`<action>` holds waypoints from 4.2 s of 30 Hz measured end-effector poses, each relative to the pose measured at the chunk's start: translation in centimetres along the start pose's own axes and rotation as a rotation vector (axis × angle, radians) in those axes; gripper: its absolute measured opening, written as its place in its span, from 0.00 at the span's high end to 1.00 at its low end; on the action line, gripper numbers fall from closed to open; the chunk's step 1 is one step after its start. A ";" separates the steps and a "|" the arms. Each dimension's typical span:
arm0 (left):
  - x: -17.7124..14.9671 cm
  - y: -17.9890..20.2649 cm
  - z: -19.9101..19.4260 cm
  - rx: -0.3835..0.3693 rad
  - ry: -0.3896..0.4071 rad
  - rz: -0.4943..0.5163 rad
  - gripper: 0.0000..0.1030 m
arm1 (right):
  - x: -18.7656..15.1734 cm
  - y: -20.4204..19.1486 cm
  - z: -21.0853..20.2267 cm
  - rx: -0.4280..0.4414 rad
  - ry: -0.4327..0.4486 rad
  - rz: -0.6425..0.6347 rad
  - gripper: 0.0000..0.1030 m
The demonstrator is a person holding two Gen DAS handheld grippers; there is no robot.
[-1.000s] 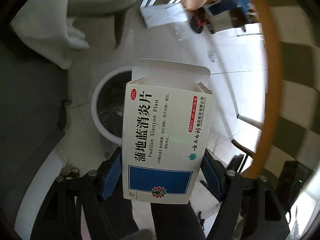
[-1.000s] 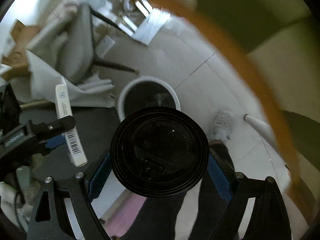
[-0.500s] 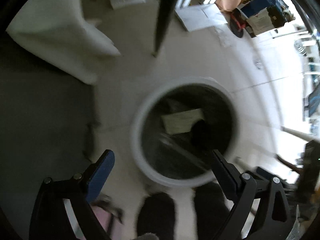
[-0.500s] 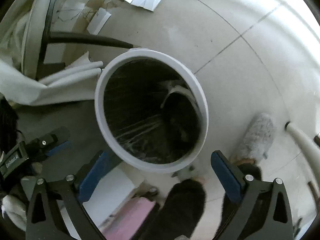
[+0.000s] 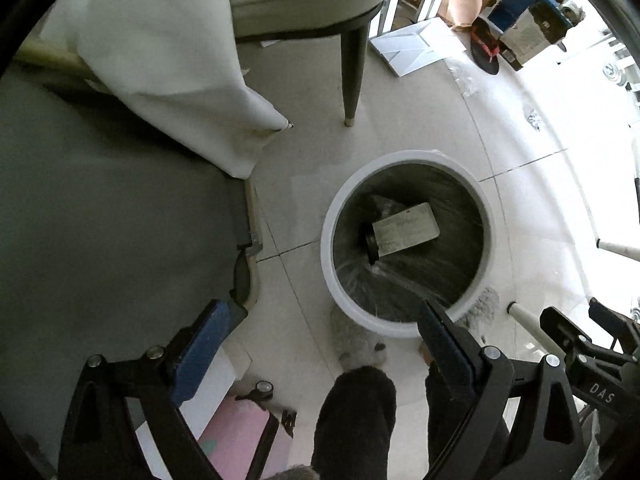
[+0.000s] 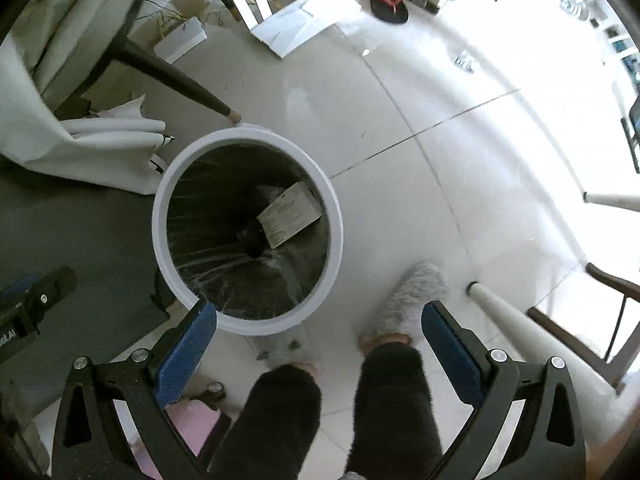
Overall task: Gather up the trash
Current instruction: 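Return to table, grasp white Doctor box with right tool, then grasp the silver blister pack with left tool while right tool holds Doctor box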
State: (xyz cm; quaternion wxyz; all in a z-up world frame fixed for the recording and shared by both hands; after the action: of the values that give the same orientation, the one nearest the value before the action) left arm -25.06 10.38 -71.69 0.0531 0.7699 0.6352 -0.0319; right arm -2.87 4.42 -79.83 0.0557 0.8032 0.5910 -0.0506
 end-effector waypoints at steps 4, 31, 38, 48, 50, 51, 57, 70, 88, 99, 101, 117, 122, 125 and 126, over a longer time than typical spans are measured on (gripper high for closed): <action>-0.8 0.3 -2.7 -0.011 0.006 0.001 0.07 | -0.5 0.1 -3.6 0.000 0.018 -0.010 0.00; -4.1 7.2 -32.2 -0.044 0.282 0.180 0.07 | -6.9 4.9 -36.7 0.184 0.218 0.117 0.00; 1.4 19.7 -37.2 -0.045 0.359 0.311 0.00 | -4.3 20.9 -42.4 0.193 0.264 0.529 0.00; 8.5 35.9 -33.5 0.023 0.237 0.327 0.00 | 2.2 44.5 -36.6 0.217 0.136 1.082 0.00; 9.5 37.9 -32.5 0.040 0.206 0.322 0.00 | 3.6 46.2 -35.2 0.244 0.104 1.126 0.00; 10.1 38.8 -31.9 0.043 0.191 0.320 0.00 | 4.4 47.0 -34.6 0.250 0.095 1.144 0.01; 11.9 41.9 -30.3 0.039 0.136 0.335 0.00 | 6.0 48.4 -32.4 0.287 0.061 1.134 0.28; 14.3 46.0 -27.0 -0.132 -0.021 0.173 0.00 | 4.2 45.8 -33.5 -0.020 0.000 0.628 0.40; 9.1 43.2 -24.4 -0.091 -0.030 0.332 0.28 | 2.7 43.9 -31.4 -0.024 -0.018 0.580 0.44; 15.0 47.0 -24.7 -0.177 -0.027 0.087 0.26 | 3.6 45.2 -30.7 0.000 0.004 0.682 0.29; 15.8 47.4 -24.2 -0.119 -0.028 0.094 0.26 | 4.3 45.6 -30.4 0.003 -0.003 0.690 0.29; 7.7 48.3 -22.4 -0.040 -0.004 0.439 0.32 | 3.2 42.7 -27.7 -0.022 -0.058 0.510 0.34; 10.5 45.0 -22.7 -0.103 -0.017 0.249 0.32 | 1.7 43.4 -26.6 0.014 -0.075 0.580 0.32; 12.3 42.7 -22.7 -0.119 -0.009 0.166 0.32 | 1.4 43.7 -26.3 0.020 -0.062 0.604 0.32; 13.1 42.2 -22.7 -0.109 -0.004 0.156 0.32 | 1.1 44.0 -26.1 0.016 -0.061 0.605 0.32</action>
State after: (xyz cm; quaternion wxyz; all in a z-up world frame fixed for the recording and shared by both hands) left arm 18.44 17.99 -48.94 0.0986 0.8130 0.5739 0.0053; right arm 39.85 -3.59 -52.88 0.0796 0.9413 0.3226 -0.0603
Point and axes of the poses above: each gripper's, at about its wrist camera, not at the fingertips, and z roughly the way its jaws point, y to its right, x to its top, the point moved 6 cm from there along z, roughly the way its jaws point, and after that the axes turned 6 degrees about -x, right-handed, at the moved point
